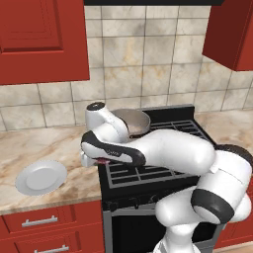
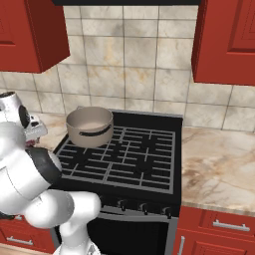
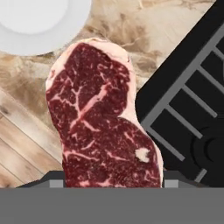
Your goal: Retrieve the frozen meat and place it in the pot on a burner. Then turn the burner on.
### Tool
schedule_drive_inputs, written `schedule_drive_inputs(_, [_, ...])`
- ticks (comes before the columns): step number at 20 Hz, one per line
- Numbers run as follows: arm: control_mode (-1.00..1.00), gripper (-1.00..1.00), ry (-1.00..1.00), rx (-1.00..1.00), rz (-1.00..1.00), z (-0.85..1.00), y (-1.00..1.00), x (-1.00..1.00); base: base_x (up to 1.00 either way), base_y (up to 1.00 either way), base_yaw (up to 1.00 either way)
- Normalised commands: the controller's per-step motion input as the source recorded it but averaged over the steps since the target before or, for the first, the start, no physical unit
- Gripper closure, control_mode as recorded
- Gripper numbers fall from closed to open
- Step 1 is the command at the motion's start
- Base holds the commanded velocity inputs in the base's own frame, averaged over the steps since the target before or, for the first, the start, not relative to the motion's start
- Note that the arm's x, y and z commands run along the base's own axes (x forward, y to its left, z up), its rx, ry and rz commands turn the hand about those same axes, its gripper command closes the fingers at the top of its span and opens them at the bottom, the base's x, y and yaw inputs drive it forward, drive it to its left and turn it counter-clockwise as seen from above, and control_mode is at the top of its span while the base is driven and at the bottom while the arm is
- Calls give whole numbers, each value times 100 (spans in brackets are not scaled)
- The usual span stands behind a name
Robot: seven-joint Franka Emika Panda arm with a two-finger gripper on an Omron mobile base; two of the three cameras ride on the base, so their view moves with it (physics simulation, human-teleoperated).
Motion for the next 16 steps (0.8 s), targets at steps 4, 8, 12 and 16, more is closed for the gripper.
schedule_drive_inputs(4, [-100,100,0,0,-14,54,-77,-8,0,0,0])
schedule_drive_inputs(8, [-100,100,3,0,-20,51,-88,0,0,0,0])
schedule_drive_inputs(12, [-100,100,7,0,-25,42,-93,7,0,0,0])
schedule_drive_inputs(16, [-100,100,2,0,-24,35,-78,5,0,0,0])
